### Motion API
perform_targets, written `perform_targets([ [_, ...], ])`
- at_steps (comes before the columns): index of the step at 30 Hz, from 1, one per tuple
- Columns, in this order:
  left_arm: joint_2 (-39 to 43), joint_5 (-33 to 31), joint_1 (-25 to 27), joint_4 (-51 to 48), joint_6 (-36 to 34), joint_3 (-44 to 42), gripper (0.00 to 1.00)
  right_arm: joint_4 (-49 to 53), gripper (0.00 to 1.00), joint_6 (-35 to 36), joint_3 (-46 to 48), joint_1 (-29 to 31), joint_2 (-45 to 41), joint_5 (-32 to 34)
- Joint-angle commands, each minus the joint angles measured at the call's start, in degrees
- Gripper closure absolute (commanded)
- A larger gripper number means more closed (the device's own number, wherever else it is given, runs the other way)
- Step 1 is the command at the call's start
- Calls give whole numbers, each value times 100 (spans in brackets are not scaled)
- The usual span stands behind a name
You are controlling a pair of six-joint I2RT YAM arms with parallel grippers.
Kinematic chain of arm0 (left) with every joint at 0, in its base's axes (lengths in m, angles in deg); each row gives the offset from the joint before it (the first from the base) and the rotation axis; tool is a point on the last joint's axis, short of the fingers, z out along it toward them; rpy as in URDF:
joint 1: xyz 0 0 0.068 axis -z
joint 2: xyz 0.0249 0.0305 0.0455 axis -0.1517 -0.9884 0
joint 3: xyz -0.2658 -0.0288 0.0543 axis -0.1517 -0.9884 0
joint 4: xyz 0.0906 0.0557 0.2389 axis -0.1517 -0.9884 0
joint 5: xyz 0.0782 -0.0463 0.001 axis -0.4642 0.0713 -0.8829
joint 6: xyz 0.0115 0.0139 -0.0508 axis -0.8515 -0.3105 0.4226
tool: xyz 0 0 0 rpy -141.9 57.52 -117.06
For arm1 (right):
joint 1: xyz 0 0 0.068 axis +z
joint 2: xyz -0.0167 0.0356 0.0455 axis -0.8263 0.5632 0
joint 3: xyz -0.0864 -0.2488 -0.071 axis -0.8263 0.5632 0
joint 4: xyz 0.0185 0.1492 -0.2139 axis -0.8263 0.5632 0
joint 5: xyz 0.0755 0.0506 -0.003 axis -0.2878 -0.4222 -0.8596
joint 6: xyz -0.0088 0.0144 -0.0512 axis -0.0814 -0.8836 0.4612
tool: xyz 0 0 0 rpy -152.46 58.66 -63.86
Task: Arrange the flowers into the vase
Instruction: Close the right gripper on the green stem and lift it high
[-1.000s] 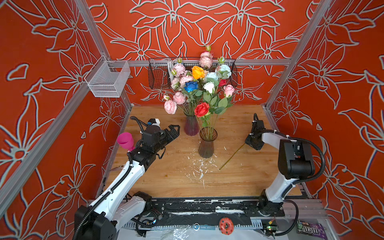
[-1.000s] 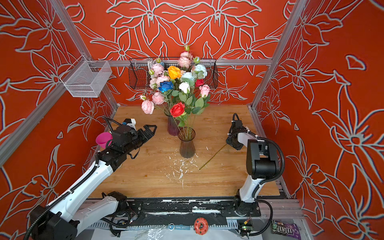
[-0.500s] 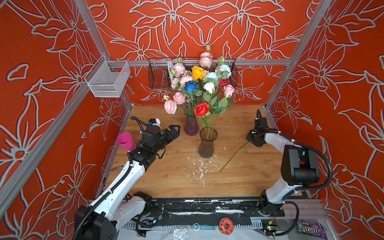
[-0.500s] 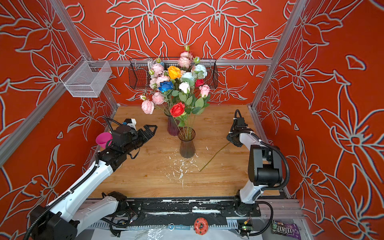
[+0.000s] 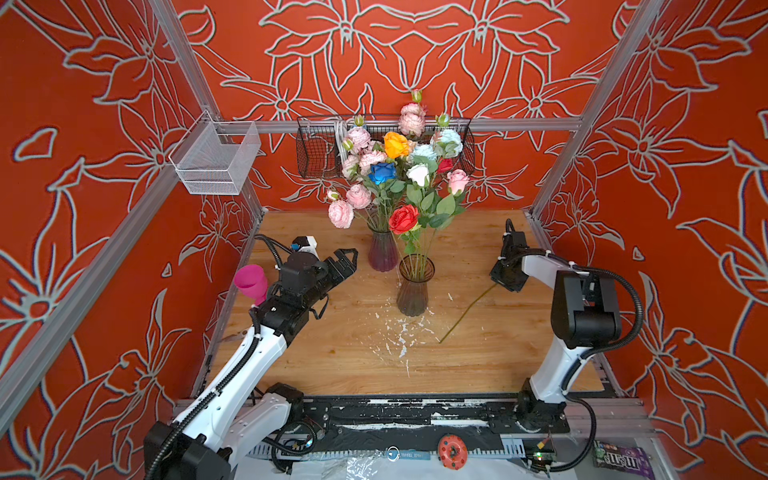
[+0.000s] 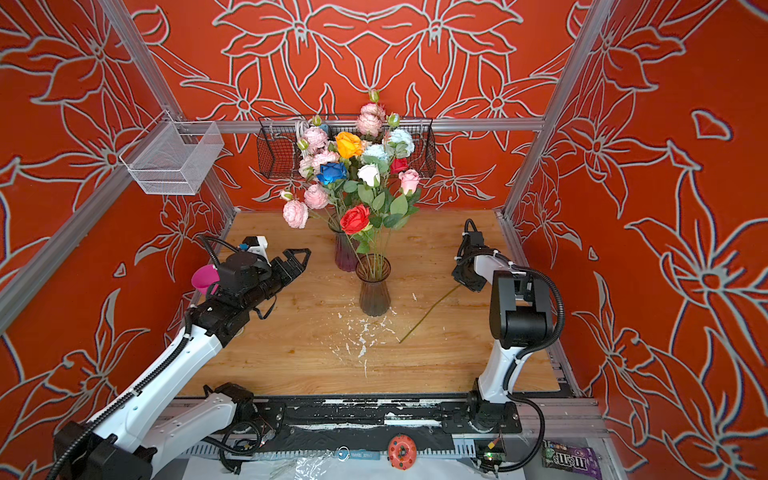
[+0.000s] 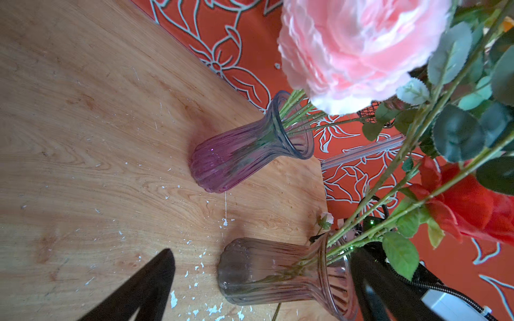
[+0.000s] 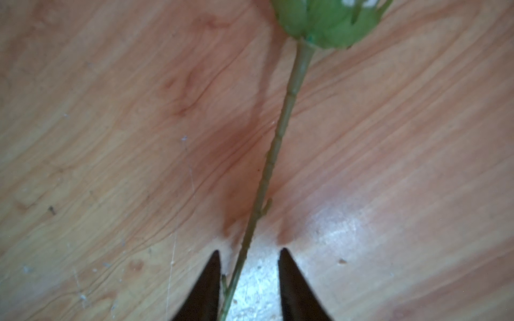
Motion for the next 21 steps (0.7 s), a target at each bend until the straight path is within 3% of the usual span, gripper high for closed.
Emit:
perform_targets([
  [1, 103, -256, -63, 13, -123, 125, 2, 211, 75, -69, -229, -62, 182, 107],
  [6, 96, -252, -94, 44, -174, 116, 2, 105, 91, -104, -206, -48, 33, -142],
  [12, 87, -185, -189, 44, -140, 133, 2, -356, 96, -278, 109, 4, -611, -720],
  [21, 24, 383, -520, 286, 94, 103, 2, -452, 99, -59, 158, 360, -1845, -816],
])
